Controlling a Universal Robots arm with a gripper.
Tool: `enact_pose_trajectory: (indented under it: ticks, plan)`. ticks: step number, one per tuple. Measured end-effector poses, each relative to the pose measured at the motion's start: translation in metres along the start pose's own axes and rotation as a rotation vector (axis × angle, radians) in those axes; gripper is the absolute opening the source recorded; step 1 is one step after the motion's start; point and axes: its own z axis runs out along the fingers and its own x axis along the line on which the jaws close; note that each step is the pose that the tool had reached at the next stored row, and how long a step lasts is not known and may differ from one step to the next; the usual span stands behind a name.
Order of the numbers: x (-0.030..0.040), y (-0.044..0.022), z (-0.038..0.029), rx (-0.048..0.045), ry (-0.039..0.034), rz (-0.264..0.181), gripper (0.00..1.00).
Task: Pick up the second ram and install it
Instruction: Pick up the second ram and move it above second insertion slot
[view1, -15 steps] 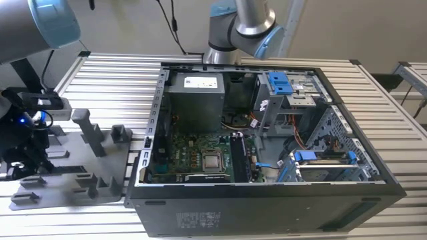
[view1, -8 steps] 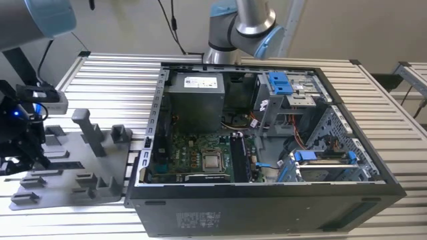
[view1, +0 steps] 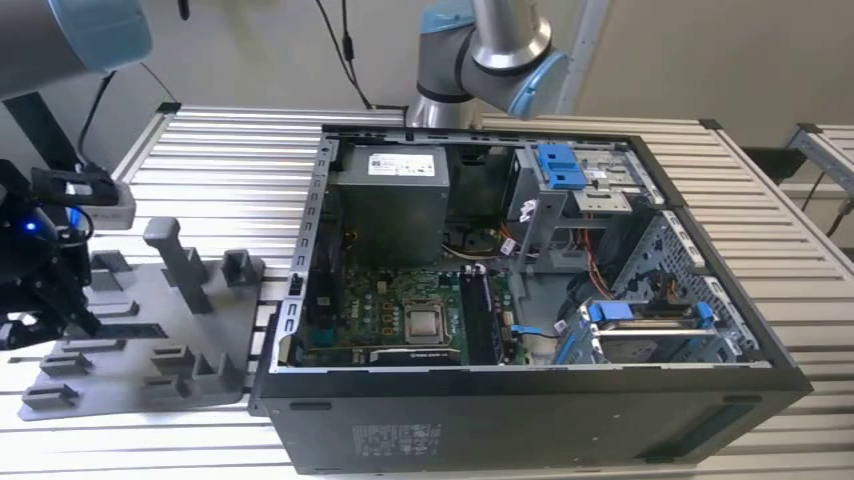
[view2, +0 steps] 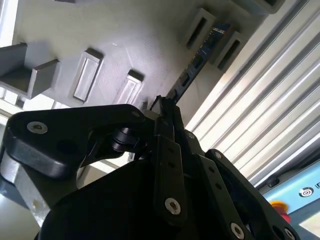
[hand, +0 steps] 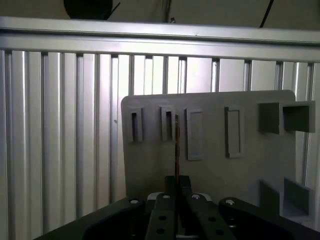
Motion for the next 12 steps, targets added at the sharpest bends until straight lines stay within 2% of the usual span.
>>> enact_pose_trajectory:
  ticks: [4, 12]
  plan:
    - [-0.0002, 0.0, -0.0025, 0.0002, 0.0001, 0.005, 0.14]
    - [-0.0008, 0.0002, -0.0142, 0.0003, 0.0, 0.007, 0.14]
